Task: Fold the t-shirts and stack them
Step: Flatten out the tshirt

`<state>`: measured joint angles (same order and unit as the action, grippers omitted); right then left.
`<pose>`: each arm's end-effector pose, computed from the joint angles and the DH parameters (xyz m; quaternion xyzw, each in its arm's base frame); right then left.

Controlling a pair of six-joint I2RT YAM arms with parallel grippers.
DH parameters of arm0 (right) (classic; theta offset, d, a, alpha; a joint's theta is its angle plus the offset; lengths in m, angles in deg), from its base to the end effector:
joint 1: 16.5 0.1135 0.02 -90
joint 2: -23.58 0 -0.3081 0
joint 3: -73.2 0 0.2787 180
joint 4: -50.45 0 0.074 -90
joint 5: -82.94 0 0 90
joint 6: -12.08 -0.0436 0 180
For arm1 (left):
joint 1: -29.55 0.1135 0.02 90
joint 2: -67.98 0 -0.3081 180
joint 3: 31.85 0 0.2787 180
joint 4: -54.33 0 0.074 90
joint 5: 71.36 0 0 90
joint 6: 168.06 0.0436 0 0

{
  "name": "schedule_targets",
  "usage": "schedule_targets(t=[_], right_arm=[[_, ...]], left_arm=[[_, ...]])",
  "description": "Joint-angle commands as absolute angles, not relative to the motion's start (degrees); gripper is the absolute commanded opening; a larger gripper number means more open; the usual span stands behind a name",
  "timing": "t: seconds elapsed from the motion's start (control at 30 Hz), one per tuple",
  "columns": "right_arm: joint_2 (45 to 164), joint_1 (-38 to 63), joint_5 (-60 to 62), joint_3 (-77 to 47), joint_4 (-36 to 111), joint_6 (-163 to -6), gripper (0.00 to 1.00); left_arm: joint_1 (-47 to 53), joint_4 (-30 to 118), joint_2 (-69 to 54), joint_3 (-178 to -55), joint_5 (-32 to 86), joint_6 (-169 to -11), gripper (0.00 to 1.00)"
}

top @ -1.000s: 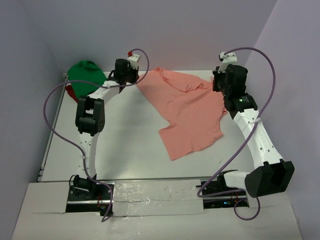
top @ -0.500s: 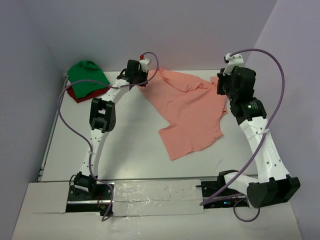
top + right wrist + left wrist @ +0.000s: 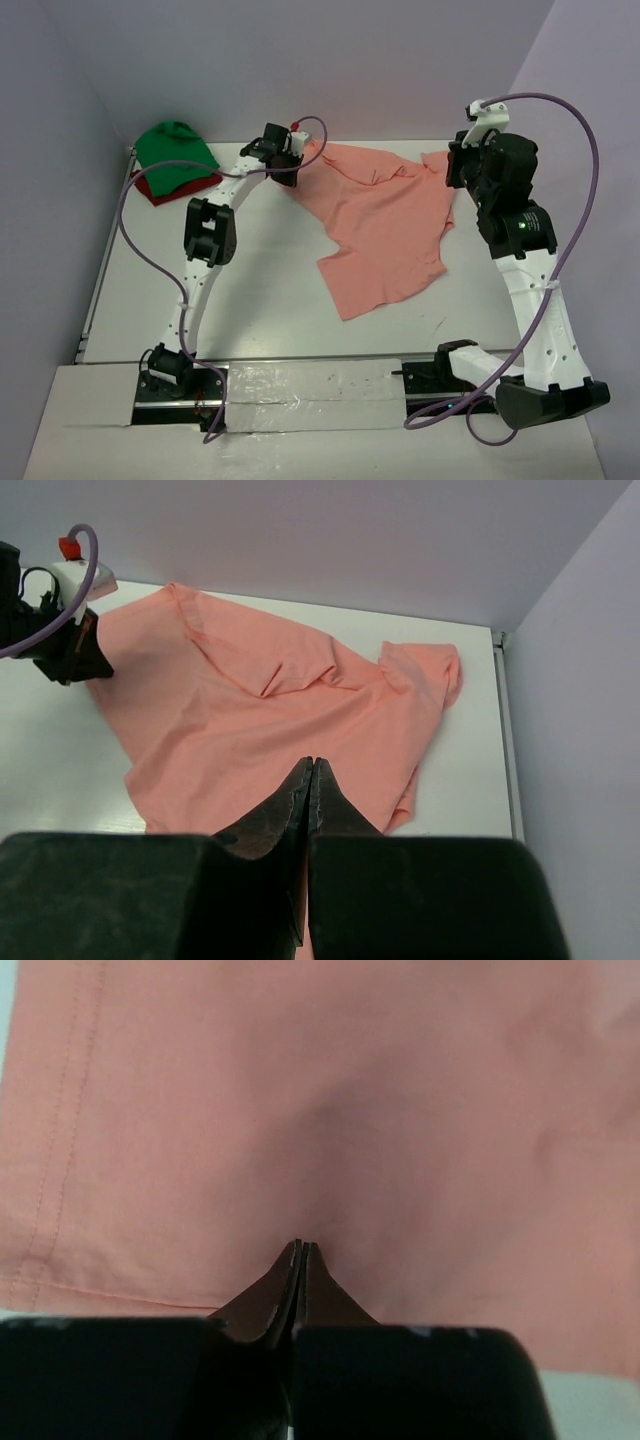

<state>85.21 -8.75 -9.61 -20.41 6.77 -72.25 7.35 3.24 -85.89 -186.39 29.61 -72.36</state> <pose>0.2233 0.0284 0.5084 -0.0766 0.7716 -0.0058 0.6314 0.5984 -0.2532 0.1624 0.2572 0.9012 -0.1374 0.3206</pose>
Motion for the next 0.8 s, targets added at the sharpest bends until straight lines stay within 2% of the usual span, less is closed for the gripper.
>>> schedule_targets(t=[0.0, 0.1, 0.17, 0.37, 0.57, 0.77], right_arm=[[83.3, -8.7, -10.5, -23.8, 5.1, -71.5, 0.00], [82.0, -8.6, -10.9, -24.0, 4.4, -71.2, 0.00], [81.5, -8.6, -11.1, -24.3, 4.0, -70.8, 0.00], [80.4, -8.8, -11.9, -24.4, 2.8, -70.5, 0.00], [86.4, -8.8, -8.9, -26.4, -2.6, -72.7, 0.00], [92.7, -8.9, -5.7, -27.6, -6.8, -74.3, 0.00]], left_arm=[[8.3, -12.9, -86.3, -179.2, 35.6, -72.0, 0.00], [10.6, -14.4, -80.0, -165.7, 36.9, -70.8, 0.00], [12.9, -9.9, -72.2, -151.3, 34.9, -70.5, 0.00], [21.7, -4.5, -54.3, -124.6, 30.7, -68.8, 0.00], [25.3, -7.3, -42.2, -109.9, 31.8, -66.5, 0.00], [24.9, -17.7, -30.9, -102.8, 36.7, -62.2, 0.00]])
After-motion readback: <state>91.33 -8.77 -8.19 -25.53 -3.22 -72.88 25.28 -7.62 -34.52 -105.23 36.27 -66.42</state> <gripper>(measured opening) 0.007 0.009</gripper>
